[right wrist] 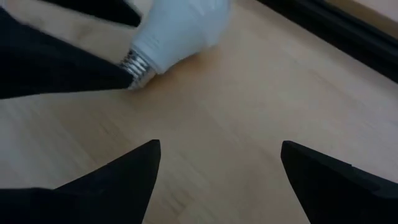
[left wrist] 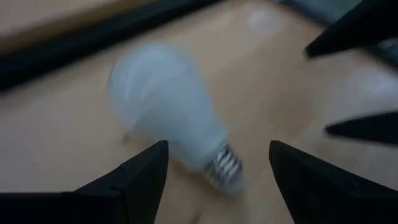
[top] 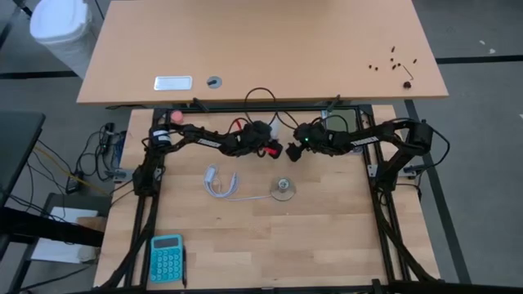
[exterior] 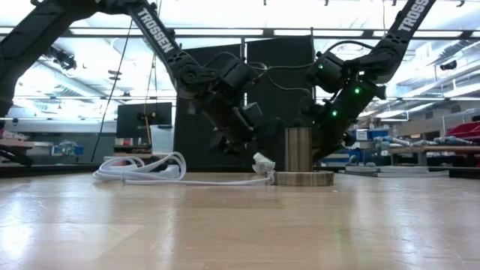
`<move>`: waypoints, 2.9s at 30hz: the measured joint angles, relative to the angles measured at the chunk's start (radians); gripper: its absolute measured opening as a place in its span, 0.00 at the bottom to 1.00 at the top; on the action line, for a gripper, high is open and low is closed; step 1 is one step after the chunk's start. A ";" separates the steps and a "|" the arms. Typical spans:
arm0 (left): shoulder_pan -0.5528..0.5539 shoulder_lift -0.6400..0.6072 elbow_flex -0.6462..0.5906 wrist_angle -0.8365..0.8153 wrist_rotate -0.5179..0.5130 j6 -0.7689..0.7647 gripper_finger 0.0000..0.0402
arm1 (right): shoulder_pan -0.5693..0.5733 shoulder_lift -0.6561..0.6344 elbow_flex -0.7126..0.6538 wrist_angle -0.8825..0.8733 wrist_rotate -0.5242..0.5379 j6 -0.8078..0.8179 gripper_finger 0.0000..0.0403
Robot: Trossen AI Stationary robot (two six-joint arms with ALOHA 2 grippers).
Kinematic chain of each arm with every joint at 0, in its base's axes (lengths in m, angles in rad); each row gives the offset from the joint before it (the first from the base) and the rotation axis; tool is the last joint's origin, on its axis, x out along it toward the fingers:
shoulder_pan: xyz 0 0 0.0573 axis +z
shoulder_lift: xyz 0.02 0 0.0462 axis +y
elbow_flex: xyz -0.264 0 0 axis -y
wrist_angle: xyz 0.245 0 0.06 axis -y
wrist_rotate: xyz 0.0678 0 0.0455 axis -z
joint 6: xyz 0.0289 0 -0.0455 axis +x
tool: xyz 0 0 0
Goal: Screw lightbulb
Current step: Insert the lightbulb into the lamp holder
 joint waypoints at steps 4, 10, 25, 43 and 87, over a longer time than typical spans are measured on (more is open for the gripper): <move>0.001 0.001 -0.003 -0.061 -0.004 -0.084 0.71 | 0.009 0.000 0.000 0.021 0.001 -0.009 0.86; 0.006 0.000 -0.003 -0.005 -0.057 -0.080 0.71 | 0.008 0.000 0.000 0.056 -0.009 -0.016 0.86; 0.018 0.009 -0.003 -0.030 -0.015 -0.079 0.62 | 0.036 0.000 0.000 0.046 -0.009 -0.009 0.86; -0.085 0.003 0.056 -0.007 0.178 0.379 0.64 | 0.049 -0.148 0.001 -0.354 -0.093 -0.028 0.86; -0.109 0.193 0.226 0.051 0.104 0.568 0.40 | 0.120 -0.449 0.000 -0.499 0.033 -0.005 0.86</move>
